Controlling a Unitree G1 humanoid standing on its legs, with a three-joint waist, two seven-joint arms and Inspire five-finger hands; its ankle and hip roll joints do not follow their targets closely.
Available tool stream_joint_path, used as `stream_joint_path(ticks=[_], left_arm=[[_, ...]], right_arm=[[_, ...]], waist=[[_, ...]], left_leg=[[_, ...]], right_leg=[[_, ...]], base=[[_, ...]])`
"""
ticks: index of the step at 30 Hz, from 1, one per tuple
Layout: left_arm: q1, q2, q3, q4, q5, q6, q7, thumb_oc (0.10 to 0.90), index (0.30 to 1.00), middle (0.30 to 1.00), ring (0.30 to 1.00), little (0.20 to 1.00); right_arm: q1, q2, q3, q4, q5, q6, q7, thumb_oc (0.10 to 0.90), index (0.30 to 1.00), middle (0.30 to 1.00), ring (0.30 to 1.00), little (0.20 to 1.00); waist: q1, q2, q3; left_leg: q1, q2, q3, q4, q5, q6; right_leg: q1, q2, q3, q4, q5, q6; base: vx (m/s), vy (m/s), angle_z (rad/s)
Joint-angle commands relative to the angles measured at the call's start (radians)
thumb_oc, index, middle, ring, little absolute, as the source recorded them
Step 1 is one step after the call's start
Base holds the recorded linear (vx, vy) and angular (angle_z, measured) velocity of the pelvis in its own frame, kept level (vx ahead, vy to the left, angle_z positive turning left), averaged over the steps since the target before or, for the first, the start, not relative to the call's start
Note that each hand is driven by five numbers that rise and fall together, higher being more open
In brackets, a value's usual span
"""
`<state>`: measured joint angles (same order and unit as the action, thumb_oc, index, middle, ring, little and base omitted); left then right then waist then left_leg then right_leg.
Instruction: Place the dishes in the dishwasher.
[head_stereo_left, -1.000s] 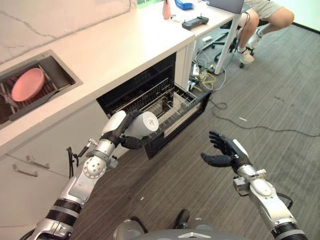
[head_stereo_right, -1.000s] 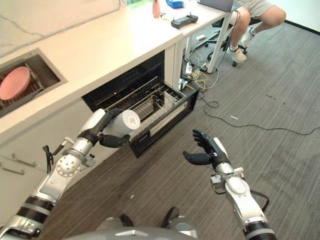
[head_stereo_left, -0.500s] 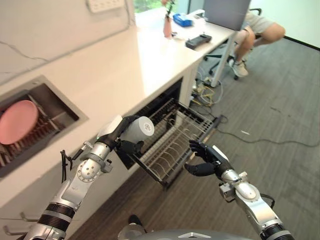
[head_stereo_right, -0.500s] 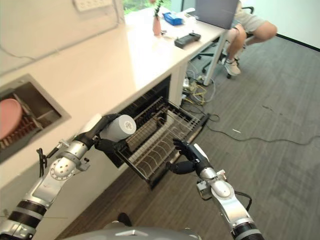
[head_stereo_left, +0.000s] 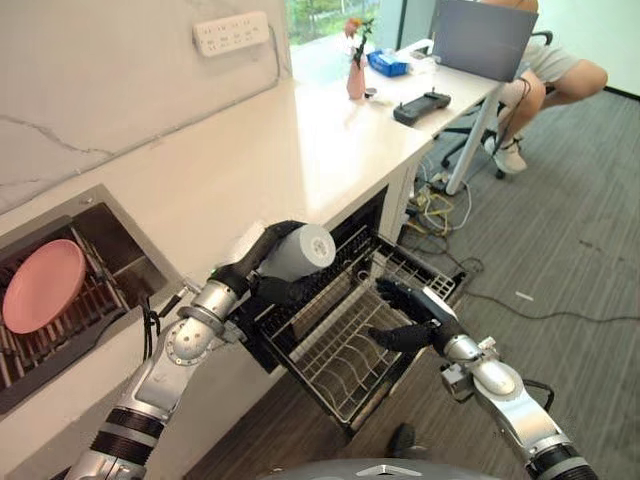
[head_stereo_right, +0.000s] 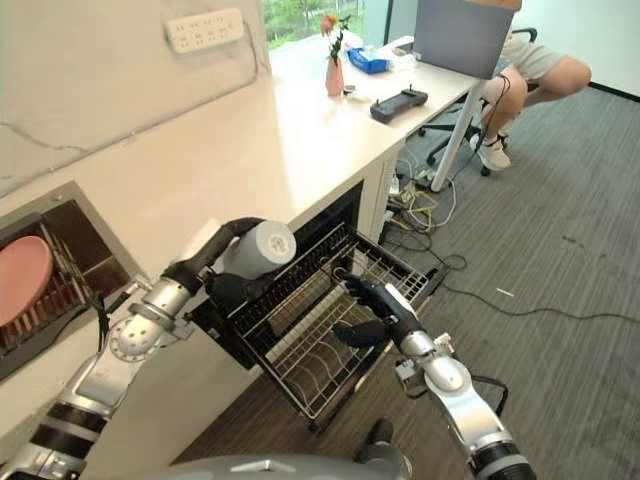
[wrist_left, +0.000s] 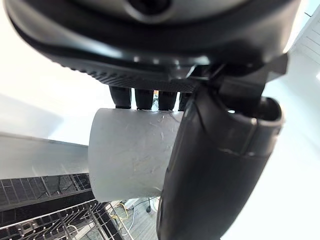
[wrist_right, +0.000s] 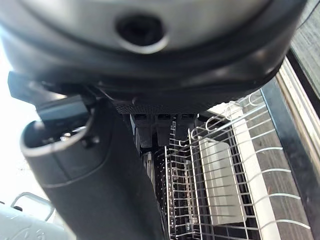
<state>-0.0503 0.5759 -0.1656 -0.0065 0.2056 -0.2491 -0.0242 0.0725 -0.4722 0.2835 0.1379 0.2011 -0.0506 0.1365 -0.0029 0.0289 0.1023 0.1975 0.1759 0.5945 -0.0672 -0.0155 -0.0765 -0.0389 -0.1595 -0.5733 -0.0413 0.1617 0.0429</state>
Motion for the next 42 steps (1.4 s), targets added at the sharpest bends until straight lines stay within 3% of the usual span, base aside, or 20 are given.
stream_joint_path(ticks=[1, 7, 12, 13, 18, 23, 26, 30, 33, 35, 42], left_arm=[[-0.083, 0.036, 0.08, 0.007, -0.047, -0.018, 0.07, 0.4, 0.3, 0.3, 0.3, 0.3], [-0.083, -0.02, 0.077, 0.05, -0.111, -0.012, 0.09, 0.4, 0.3, 0.3, 0.3, 0.3], [-0.108, -0.123, 0.042, 0.089, -0.27, -0.003, 0.109, 0.4, 0.3, 0.3, 0.3, 0.3], [-0.14, -0.161, 0.011, 0.115, -0.352, 0.004, 0.101, 0.4, 0.3, 0.3, 0.3, 0.3], [-0.2, -0.194, -0.033, 0.14, -0.412, 0.017, 0.112, 0.4, 0.3, 0.3, 0.3, 0.3], [-0.274, -0.243, -0.104, 0.192, -0.382, 0.019, 0.162, 0.4, 0.3, 0.3, 0.3, 0.3], [-0.306, -0.277, -0.156, 0.224, -0.288, 0.031, 0.235, 0.4, 0.3, 0.3, 0.3, 0.3], [-0.353, -0.291, -0.212, 0.249, -0.183, 0.044, 0.318, 0.4, 0.3, 0.3, 0.3, 0.3], [-0.353, -0.291, -0.212, 0.249, -0.183, 0.044, 0.318, 0.4, 0.3, 0.3, 0.3, 0.3], [-0.356, -0.289, -0.239, 0.233, -0.11, 0.052, 0.365, 0.4, 0.3, 0.3, 0.3, 0.3], [-0.342, -0.282, -0.281, 0.213, -0.031, 0.06, 0.392, 0.4, 0.3, 0.3, 0.3, 0.3]], right_arm=[[-0.056, 0.052, -0.066, -0.095, 0.08, -0.098, 0.009, 0.8, 0.9, 0.9, 0.9, 0.9], [-0.046, 0.072, -0.059, -0.125, 0.145, -0.118, 0.022, 0.8, 0.9, 0.9, 0.9, 0.9], [-0.035, 0.118, -0.076, -0.163, 0.246, -0.142, 0.0, 0.8, 0.9, 0.9, 0.9, 0.9], [-0.042, 0.133, -0.081, -0.188, 0.31, -0.147, -0.003, 0.8, 0.9, 0.9, 0.9, 0.9], [-0.055, 0.161, -0.073, -0.229, 0.433, -0.148, -0.003, 0.8, 0.9, 0.9, 0.9, 0.9], [-0.096, 0.18, -0.002, -0.264, 0.566, -0.137, 0.008, 0.8, 0.9, 0.9, 0.9, 0.9], [-0.162, 0.2, 0.059, -0.269, 0.623, -0.141, -0.031, 0.8, 0.9, 0.9, 0.9, 0.9], [-0.223, 0.217, 0.1, -0.268, 0.625, -0.151, -0.114, 0.8, 0.9, 0.9, 0.9, 0.9], [-0.223, 0.217, 0.099, -0.268, 0.624, -0.151, -0.114, 0.8, 0.9, 0.9, 0.9, 0.9], [-0.266, 0.242, 0.097, -0.241, 0.618, -0.16, -0.189, 0.8, 0.9, 0.9, 0.9, 0.9], [-0.326, 0.277, 0.094, -0.201, 0.58, -0.167, -0.281, 0.8, 0.9, 0.9, 0.9, 0.9]], waist=[[0.008, -0.06, -0.057], [0.0, -0.051, -0.063], [-0.021, -0.04, -0.068], [-0.035, -0.034, -0.071], [-0.051, -0.025, -0.068], [-0.062, -0.022, -0.07], [-0.058, -0.021, -0.072], [-0.055, -0.02, -0.072], [-0.055, -0.02, -0.072], [-0.042, -0.02, -0.078], [-0.016, -0.026, -0.087]], left_leg=[[-0.074, -0.075, -0.001, -0.014, 0.065, -0.003], [-0.059, -0.064, 0.009, -0.013, 0.067, -0.015], [-0.046, -0.058, 0.023, -0.011, 0.068, -0.019], [-0.037, -0.059, 0.035, -0.009, 0.064, -0.018], [-0.023, -0.066, 0.053, -0.007, 0.054, -0.013], [-0.012, -0.073, 0.072, -0.004, 0.043, -0.01], [-0.012, -0.073, 0.074, -0.001, 0.041, -0.01], [-0.016, -0.071, 0.072, 0.002, 0.043, -0.011], [-0.017, -0.071, 0.072, 0.002, 0.043, -0.011], [-0.019, -0.069, 0.063, 0.0, 0.047, -0.01], [-0.021, -0.067, 0.045, -0.001, 0.049, -0.009]], right_leg=[[0.166, -0.086, -0.039, 0.014, -0.144, 0.132], [0.19, -0.052, -0.033, -0.03, -0.149, 0.119], [0.191, -0.038, -0.024, -0.035, -0.155, 0.11], [0.188, -0.036, -0.013, -0.036, -0.157, 0.108], [0.172, -0.034, 0.017, -0.036, -0.149, 0.111], [0.155, -0.036, 0.043, -0.037, -0.138, 0.113], [0.151, -0.034, 0.045, -0.037, -0.135, 0.112], [0.147, -0.03, 0.04, -0.037, -0.134, 0.108], [0.147, -0.03, 0.04, -0.037, -0.134, 0.108], [0.15, -0.025, 0.031, -0.037, -0.134, 0.105], [0.159, -0.021, 0.012, -0.036, -0.136, 0.101]], base=[[0.04, -0.051, -0.04], [0.04, -0.064, -0.06], [0.01, -0.026, 0.01], [0.0, 0.0, 0.0], [0.01, -0.016, -0.09], [0.01, -0.021, -0.27], [0.0, -0.031, -0.09], [0.0, -0.017, -0.05], [0.0, 0.0, 0.0], [0.01, -0.032, 0.05], [0.01, -0.015, 0.09]])
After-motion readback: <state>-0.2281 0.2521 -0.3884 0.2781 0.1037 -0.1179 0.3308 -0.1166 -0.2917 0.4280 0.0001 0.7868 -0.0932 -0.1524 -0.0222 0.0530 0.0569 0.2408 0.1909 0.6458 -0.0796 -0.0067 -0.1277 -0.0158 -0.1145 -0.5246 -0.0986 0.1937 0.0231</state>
